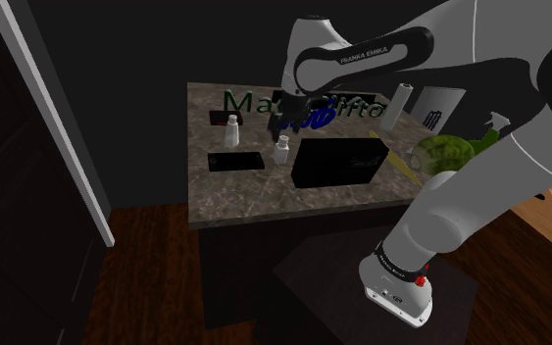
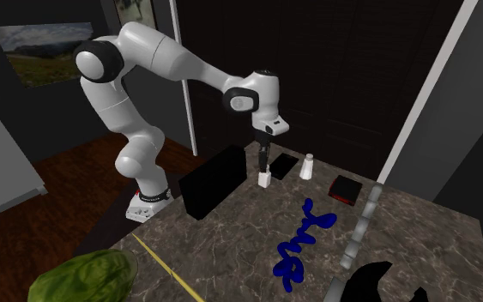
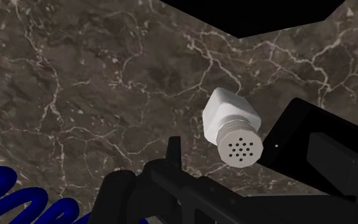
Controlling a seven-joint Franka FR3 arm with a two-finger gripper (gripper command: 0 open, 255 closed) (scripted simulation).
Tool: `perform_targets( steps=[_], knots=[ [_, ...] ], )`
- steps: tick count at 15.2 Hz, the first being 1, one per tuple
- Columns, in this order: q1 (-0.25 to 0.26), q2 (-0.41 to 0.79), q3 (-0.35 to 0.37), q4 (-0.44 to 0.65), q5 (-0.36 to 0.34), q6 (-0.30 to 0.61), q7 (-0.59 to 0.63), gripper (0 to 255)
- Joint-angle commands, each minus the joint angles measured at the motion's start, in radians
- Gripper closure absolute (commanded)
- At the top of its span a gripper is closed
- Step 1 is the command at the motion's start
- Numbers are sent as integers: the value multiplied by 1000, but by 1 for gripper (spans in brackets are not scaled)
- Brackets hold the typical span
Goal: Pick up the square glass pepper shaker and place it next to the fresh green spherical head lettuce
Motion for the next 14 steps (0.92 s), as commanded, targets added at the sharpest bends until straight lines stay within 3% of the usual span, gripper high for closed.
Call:
perform_targets(
  steps=[1,10,11,14],
  knots=[
    [-1,9,-1,-19,-2,30,0,0],
    [-2,20,-1,-31,-3,52,1,0],
    [-2,20,-1,-31,-3,52,1,255],
    [-2,20,-1,-31,-3,52,1,255]
  ],
)
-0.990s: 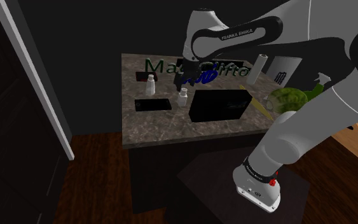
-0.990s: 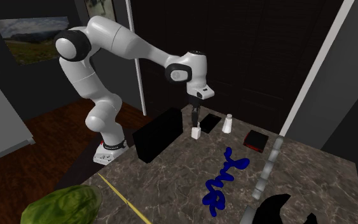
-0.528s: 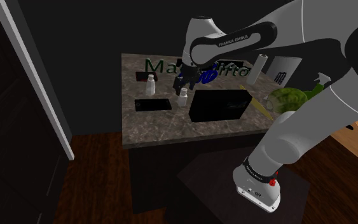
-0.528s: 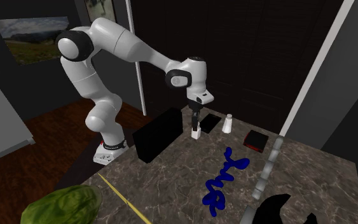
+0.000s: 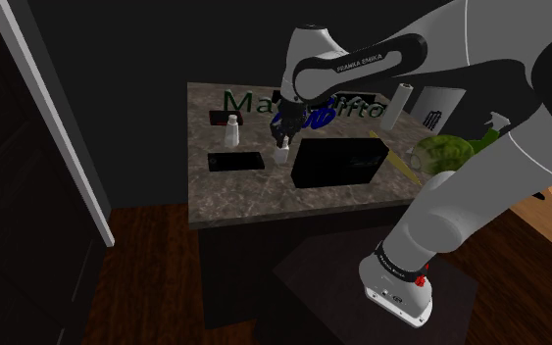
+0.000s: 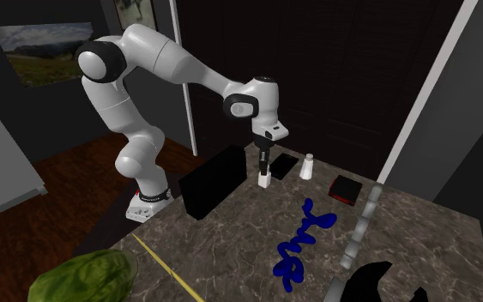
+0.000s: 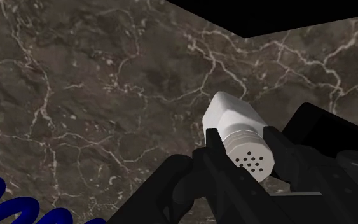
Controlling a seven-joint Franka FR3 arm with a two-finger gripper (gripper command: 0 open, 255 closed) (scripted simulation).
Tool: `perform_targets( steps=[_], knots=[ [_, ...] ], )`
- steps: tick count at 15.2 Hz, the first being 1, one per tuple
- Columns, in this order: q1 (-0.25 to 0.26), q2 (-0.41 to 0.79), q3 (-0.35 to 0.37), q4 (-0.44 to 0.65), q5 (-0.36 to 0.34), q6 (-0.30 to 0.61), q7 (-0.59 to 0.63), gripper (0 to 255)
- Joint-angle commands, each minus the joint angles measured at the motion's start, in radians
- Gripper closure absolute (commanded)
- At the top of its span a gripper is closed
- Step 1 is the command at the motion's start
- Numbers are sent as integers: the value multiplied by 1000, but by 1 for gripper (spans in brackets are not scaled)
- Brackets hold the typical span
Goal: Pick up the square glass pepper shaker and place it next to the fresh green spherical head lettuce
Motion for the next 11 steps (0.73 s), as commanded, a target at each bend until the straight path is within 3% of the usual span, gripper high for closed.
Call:
perform_targets(
  steps=[1,6,11],
  knots=[
    [0,0,0,0,0,0,0,255],
    [0,0,0,0,0,0,0,255],
    [1,-27,0,44,4,-71,-5,255]
  ],
)
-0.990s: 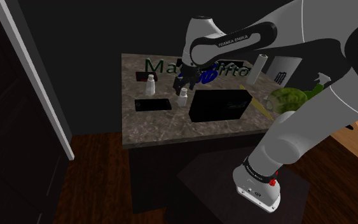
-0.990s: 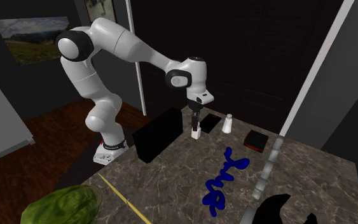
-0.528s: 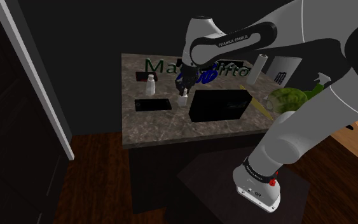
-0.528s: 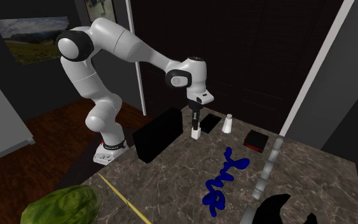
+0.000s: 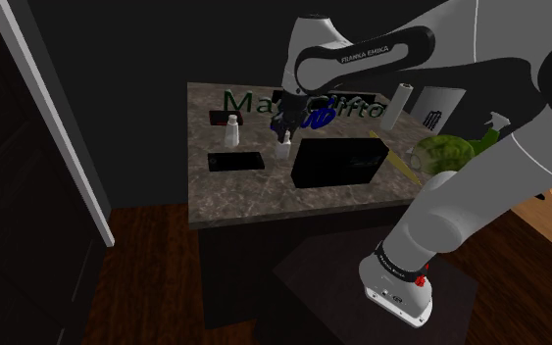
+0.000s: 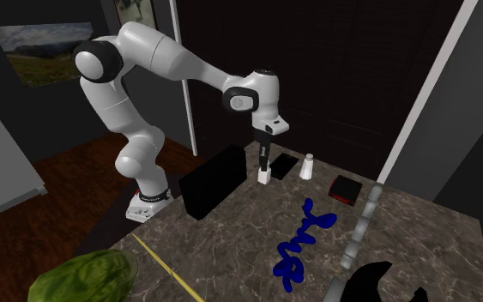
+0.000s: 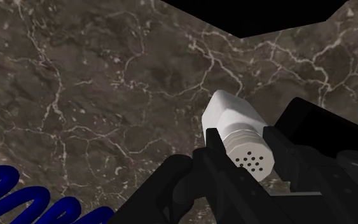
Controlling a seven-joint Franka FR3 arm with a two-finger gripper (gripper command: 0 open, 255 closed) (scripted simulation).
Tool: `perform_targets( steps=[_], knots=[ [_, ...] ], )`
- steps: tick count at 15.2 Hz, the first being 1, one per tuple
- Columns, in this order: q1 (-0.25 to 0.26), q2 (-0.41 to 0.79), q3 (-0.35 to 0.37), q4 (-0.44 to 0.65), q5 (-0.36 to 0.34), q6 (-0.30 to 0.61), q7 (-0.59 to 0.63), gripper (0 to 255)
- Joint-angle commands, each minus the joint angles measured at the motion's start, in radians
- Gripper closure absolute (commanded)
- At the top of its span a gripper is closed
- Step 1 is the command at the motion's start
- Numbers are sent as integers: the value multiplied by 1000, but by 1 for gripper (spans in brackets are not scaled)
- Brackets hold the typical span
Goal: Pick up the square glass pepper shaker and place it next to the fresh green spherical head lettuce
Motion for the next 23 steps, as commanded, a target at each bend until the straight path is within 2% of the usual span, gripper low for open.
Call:
perform_targets(
  steps=[1,23],
  knots=[
    [1,-8,0,21,1,-28,-1,255],
    [2,-51,0,278,9,-329,-19,255]
  ],
)
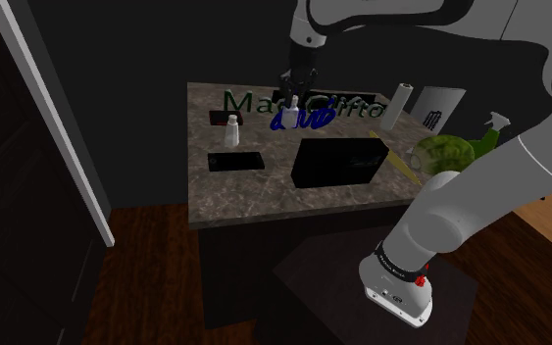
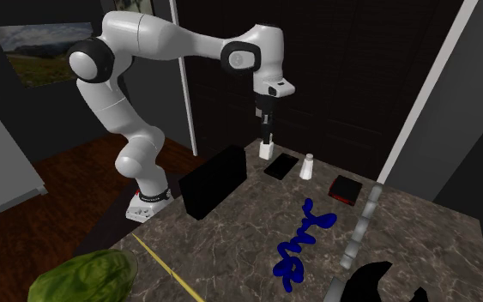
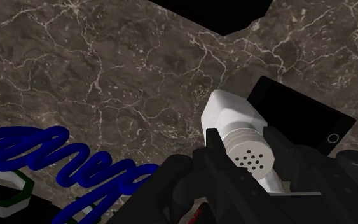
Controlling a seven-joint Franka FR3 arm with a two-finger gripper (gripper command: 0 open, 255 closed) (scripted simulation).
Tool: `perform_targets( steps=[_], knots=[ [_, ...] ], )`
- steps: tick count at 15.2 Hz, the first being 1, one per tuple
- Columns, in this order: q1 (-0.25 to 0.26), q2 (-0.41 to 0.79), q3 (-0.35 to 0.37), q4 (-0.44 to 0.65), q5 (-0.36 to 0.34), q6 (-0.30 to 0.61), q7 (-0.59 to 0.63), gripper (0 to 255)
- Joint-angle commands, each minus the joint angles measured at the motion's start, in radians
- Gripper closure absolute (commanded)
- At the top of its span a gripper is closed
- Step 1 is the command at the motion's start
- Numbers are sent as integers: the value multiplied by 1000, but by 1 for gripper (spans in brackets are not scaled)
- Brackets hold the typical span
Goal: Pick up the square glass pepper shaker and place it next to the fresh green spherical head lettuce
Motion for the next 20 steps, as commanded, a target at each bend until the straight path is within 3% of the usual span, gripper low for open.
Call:
perform_targets(
  steps=[1,14,20],
  knots=[
    [0,0,-1,29,0,-29,-3,255],
    [-1,27,0,231,1,-203,-11,255],
    [-30,-117,-59,103,-17,-215,-96,255]
  ],
)
